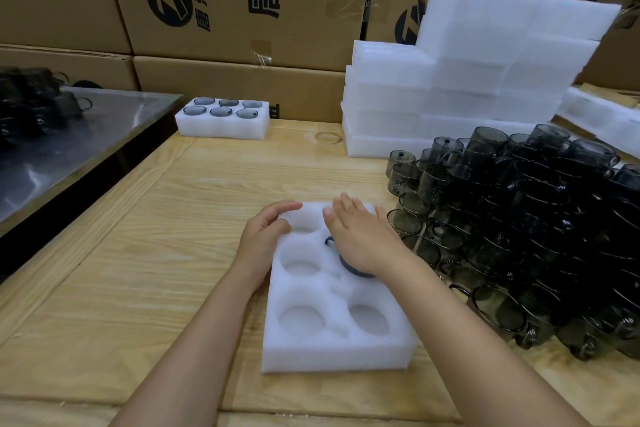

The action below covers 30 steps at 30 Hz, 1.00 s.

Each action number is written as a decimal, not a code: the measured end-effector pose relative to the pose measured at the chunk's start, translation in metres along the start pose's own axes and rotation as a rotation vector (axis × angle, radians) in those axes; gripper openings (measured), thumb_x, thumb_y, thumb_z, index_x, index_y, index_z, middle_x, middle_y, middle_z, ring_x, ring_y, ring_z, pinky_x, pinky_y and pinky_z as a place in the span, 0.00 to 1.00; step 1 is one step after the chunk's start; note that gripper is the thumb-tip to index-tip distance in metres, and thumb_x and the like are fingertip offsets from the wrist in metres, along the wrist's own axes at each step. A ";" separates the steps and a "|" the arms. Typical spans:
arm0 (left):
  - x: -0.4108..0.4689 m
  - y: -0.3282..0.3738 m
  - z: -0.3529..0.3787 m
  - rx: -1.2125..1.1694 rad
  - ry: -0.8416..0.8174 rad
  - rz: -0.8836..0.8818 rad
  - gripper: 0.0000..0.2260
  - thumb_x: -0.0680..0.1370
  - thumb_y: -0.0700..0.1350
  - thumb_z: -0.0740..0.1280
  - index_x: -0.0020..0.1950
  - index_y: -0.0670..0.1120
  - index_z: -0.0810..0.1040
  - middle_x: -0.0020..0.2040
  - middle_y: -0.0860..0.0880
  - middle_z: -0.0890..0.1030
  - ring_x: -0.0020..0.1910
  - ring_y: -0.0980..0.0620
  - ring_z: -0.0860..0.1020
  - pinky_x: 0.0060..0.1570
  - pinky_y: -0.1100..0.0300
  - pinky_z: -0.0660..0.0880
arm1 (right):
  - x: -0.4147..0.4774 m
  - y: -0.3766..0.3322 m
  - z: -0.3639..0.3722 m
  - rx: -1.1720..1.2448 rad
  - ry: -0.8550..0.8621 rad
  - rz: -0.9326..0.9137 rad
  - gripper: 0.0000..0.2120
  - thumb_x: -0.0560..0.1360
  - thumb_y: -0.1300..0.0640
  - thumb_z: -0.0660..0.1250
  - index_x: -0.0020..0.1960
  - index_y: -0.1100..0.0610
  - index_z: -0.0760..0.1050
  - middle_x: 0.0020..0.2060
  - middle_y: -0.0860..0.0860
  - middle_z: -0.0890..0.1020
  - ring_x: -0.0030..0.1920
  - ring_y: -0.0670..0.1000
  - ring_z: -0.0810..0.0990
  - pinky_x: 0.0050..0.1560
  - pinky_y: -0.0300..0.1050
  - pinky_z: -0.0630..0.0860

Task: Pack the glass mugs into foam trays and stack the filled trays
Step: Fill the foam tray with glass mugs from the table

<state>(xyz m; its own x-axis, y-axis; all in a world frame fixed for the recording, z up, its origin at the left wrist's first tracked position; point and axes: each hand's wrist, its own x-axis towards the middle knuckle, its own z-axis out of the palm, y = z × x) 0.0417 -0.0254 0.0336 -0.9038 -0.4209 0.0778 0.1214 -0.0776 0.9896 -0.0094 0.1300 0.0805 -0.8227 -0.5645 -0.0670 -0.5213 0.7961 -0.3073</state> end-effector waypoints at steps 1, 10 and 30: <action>0.001 0.000 0.000 -0.005 0.005 -0.004 0.19 0.73 0.29 0.57 0.52 0.45 0.82 0.61 0.51 0.78 0.63 0.49 0.75 0.62 0.51 0.72 | 0.002 0.000 0.002 -0.023 -0.030 -0.002 0.28 0.82 0.45 0.38 0.78 0.56 0.42 0.77 0.49 0.43 0.76 0.47 0.40 0.73 0.51 0.35; 0.000 0.001 0.005 0.029 0.036 0.000 0.19 0.73 0.29 0.56 0.54 0.43 0.81 0.60 0.48 0.78 0.62 0.47 0.75 0.62 0.48 0.71 | 0.001 -0.004 0.012 -0.202 -0.026 0.009 0.43 0.74 0.30 0.41 0.77 0.58 0.38 0.77 0.52 0.39 0.75 0.49 0.36 0.73 0.51 0.34; -0.007 -0.001 -0.005 -0.137 0.008 -0.035 0.18 0.74 0.31 0.67 0.57 0.51 0.80 0.48 0.55 0.84 0.45 0.55 0.83 0.39 0.64 0.78 | -0.112 0.044 -0.039 -0.237 0.894 0.081 0.11 0.73 0.58 0.69 0.53 0.63 0.78 0.47 0.58 0.81 0.45 0.63 0.77 0.42 0.53 0.73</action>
<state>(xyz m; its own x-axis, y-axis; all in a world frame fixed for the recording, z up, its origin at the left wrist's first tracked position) 0.0498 -0.0265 0.0314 -0.9053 -0.4227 0.0416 0.1450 -0.2154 0.9657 0.0513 0.2363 0.1112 -0.6763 -0.2062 0.7071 -0.4065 0.9051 -0.1248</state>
